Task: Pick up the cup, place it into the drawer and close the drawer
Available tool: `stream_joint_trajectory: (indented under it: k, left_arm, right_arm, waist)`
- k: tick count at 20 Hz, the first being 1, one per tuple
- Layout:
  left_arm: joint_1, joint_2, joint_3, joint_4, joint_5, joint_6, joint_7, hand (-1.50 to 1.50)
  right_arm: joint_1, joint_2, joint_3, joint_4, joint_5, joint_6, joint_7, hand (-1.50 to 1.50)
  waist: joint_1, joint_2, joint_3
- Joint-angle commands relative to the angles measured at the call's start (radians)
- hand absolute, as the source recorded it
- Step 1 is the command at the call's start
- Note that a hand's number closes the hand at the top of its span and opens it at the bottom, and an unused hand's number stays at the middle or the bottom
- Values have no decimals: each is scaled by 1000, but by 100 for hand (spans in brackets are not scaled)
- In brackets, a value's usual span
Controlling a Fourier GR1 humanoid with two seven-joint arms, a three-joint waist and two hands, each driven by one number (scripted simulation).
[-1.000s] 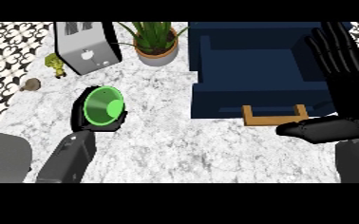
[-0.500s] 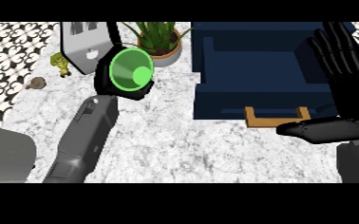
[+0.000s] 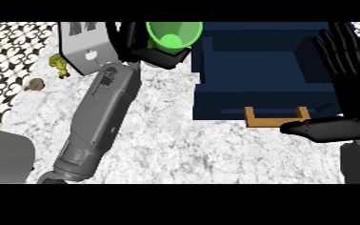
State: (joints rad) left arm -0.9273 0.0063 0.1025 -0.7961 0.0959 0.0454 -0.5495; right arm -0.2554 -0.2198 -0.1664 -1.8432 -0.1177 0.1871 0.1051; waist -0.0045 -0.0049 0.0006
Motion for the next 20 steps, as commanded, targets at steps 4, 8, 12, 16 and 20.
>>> stream_joint_trajectory:
  k: [4, 8, 12, 16, 20]
  left_arm:
    - [-219, -6, -112, 94, 57, 215, 135, 150]
    - [-314, -6, -148, 224, 90, 240, 238, 150]
    - [-402, -6, -211, 346, 143, 302, 300, 150]
    - [-398, -6, -270, 452, 157, 302, 259, 150]
    - [-419, -6, -327, 516, 163, 225, 326, 150]
  right_arm:
    - [-56, -5, 9, 31, 26, -16, 14, -150]
    - [-3, -30, -21, 24, -29, 51, -35, -150]
    - [-32, 15, 21, -9, -14, 9, -3, -150]
    - [-85, 3, 9, 52, -14, 16, -30, -150]
    - [-78, -11, 27, 48, -9, 48, -41, -150]
  waist:
    - [-23, 9, 0]
    - [-46, 13, 1]
    - [-72, 17, 1]
    - [-92, 30, 1]
    - [-131, 42, 2]
